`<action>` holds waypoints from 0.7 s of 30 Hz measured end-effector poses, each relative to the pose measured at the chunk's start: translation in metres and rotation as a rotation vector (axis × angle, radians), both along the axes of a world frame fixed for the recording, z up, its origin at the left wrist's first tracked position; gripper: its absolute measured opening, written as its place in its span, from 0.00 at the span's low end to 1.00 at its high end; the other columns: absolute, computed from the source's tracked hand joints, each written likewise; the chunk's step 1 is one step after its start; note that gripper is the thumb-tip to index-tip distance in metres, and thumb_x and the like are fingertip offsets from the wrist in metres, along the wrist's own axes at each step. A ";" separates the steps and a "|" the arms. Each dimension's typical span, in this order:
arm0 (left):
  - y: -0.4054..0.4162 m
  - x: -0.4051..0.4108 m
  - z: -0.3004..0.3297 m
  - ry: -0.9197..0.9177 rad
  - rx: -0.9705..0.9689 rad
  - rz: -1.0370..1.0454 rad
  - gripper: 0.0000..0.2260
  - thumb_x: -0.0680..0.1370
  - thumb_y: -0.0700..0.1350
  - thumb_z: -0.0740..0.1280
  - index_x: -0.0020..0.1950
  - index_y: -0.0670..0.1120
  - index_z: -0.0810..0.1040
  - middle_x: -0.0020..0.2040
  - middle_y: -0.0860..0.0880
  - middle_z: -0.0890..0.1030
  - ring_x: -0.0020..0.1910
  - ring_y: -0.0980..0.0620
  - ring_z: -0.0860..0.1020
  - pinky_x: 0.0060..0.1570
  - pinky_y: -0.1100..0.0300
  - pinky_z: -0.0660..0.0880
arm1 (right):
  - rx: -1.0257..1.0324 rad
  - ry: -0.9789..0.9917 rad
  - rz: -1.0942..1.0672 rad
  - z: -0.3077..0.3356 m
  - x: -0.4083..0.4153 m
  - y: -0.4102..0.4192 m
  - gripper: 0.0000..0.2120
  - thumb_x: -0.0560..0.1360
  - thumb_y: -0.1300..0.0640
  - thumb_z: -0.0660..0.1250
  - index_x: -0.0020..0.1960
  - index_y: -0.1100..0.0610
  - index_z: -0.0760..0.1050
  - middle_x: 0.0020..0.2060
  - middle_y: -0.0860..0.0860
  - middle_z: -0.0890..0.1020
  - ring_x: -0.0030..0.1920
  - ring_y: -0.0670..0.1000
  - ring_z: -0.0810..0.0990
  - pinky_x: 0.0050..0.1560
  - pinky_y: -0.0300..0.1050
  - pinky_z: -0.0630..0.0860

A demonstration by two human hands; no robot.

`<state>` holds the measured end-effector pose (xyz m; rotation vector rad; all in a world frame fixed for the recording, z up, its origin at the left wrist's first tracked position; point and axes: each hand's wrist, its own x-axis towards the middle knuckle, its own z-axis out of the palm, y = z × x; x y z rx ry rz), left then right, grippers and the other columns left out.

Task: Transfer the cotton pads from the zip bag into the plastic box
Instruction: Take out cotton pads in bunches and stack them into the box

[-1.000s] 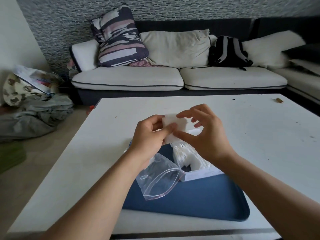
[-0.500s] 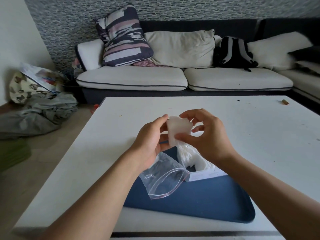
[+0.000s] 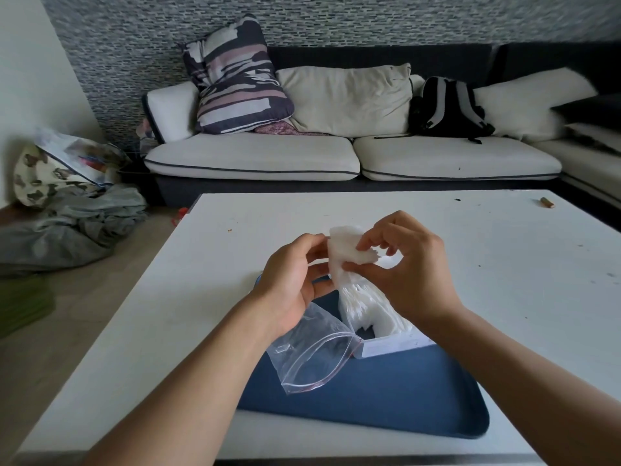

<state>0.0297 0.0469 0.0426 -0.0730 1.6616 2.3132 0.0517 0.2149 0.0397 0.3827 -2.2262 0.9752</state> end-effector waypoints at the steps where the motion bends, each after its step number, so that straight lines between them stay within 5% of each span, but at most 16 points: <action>1: 0.000 0.000 0.000 -0.004 0.014 -0.004 0.15 0.83 0.46 0.61 0.62 0.39 0.81 0.53 0.41 0.85 0.52 0.43 0.83 0.62 0.40 0.78 | 0.010 -0.001 0.001 0.000 0.000 0.000 0.13 0.62 0.58 0.84 0.40 0.53 0.81 0.39 0.47 0.79 0.39 0.38 0.74 0.40 0.27 0.68; 5: -0.001 0.001 0.002 0.007 0.017 -0.030 0.15 0.82 0.46 0.63 0.61 0.39 0.81 0.53 0.41 0.84 0.51 0.44 0.83 0.60 0.44 0.80 | -0.030 -0.088 0.021 0.000 0.004 -0.002 0.12 0.64 0.59 0.82 0.41 0.52 0.80 0.38 0.42 0.83 0.41 0.35 0.77 0.43 0.25 0.70; 7: -0.001 0.001 0.003 0.009 0.009 -0.029 0.10 0.80 0.44 0.65 0.54 0.41 0.83 0.50 0.42 0.84 0.48 0.45 0.82 0.55 0.48 0.81 | -0.087 -0.142 0.060 0.000 0.005 -0.003 0.12 0.65 0.59 0.82 0.42 0.53 0.79 0.39 0.42 0.84 0.41 0.41 0.81 0.44 0.29 0.74; 15: -0.002 0.002 0.004 0.017 0.004 -0.019 0.10 0.81 0.43 0.64 0.54 0.43 0.85 0.45 0.46 0.86 0.44 0.50 0.84 0.44 0.54 0.82 | -0.608 -0.454 0.248 0.006 0.006 -0.008 0.16 0.64 0.67 0.80 0.49 0.61 0.79 0.39 0.56 0.87 0.39 0.55 0.85 0.43 0.48 0.84; 21: 0.000 0.002 0.002 0.064 -0.067 -0.045 0.10 0.82 0.43 0.63 0.51 0.44 0.85 0.46 0.46 0.87 0.46 0.49 0.84 0.50 0.52 0.82 | -0.610 -0.513 0.300 0.006 0.004 0.000 0.13 0.64 0.70 0.79 0.48 0.64 0.83 0.40 0.58 0.87 0.38 0.51 0.85 0.41 0.41 0.82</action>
